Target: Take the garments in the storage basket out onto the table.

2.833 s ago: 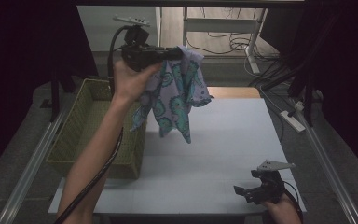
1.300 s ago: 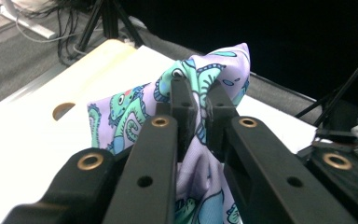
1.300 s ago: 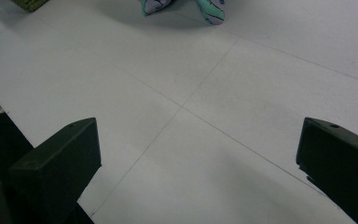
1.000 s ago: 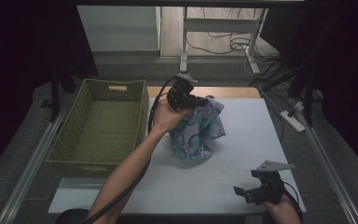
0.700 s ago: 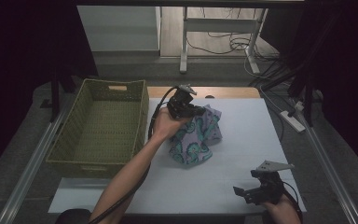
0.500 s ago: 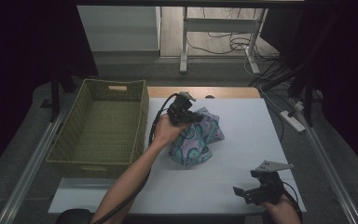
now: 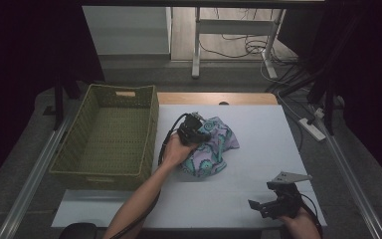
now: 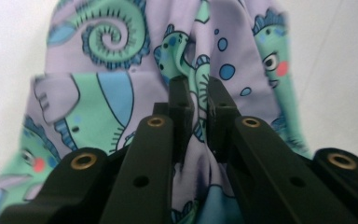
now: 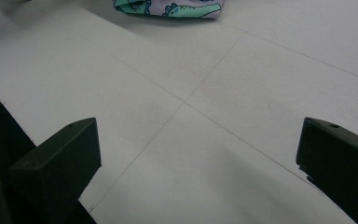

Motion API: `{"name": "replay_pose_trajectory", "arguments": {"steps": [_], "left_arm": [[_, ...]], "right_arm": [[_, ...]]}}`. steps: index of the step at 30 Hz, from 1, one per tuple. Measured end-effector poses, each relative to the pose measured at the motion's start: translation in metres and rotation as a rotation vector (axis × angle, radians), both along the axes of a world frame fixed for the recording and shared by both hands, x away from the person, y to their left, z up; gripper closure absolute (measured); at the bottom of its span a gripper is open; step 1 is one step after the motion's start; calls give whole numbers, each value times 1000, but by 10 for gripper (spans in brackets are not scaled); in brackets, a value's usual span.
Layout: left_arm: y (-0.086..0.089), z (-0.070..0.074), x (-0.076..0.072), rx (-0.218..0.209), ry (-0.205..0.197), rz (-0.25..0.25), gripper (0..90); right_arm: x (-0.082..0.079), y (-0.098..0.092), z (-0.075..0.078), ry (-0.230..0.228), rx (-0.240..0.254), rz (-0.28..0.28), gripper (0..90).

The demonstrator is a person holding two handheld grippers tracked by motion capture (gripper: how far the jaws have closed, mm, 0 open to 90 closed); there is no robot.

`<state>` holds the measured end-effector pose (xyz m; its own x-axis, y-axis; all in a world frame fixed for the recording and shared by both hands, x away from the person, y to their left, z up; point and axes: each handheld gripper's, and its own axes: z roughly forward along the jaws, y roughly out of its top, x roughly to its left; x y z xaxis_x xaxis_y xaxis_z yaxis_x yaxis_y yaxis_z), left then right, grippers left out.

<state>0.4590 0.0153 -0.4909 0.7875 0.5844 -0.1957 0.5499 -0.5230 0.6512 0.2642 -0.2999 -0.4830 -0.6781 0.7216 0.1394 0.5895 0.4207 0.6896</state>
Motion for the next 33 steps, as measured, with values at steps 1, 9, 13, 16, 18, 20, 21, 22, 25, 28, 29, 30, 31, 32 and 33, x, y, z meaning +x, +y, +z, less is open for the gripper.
{"name": "replay_pose_trajectory", "arguments": {"steps": [1, 9, 13, 16, 18, 20, 21, 22, 25, 28, 29, 30, 31, 32, 33], "left_arm": [[0, -4, 0, 6, 5, 0, 817], [2, -28, 1, 5, 55, 16, 776], [5, -31, 1, -31, 72, 26, 750], [5, -30, 0, -24, 71, 26, 716], [4, -29, 0, -13, 64, 26, 698], [3, -27, 0, -5, 56, 23, 660], [3, -26, -1, -7, 54, 27, 634], [3, -25, -1, -5, 53, 27, 604], [2, -21, -2, -9, 63, 24, 466], [1, -18, -3, -12, 58, 20, 406], [0, -17, -4, -11, 54, 16, 376], [0, -16, -5, -11, 49, 17, 320], [0, -15, -5, -15, 46, 15, 298], [0, -14, -6, -25, 47, 11, 298], [1, -12, -7, -33, 44, 10, 276]], "right_arm": [[0, 0, 0, 1, -2, 1, 2], [0, 1, 0, 1, -9, 6, 2], [0, 2, 0, 3, -15, 9, 2], [0, 2, -1, 2, -18, 13, 2], [0, 2, -1, 2, -19, 14, 2], [0, 2, -1, 3, -22, 15, 5], [0, 2, -1, 3, -22, 15, 6], [0, 2, -1, 3, -22, 15, 6], [0, 2, -1, 3, -22, 15, 6], [0, 3, -1, 5, -23, 16, 6], [0, 3, -1, 5, -24, 17, 6], [0, 3, -1, 3, -25, 15, 6], [0, 3, -1, 4, -24, 16, 6], [0, 3, -1, 4, -24, 16, 6], [0, 3, -1, 5, -24, 16, 6]]}}
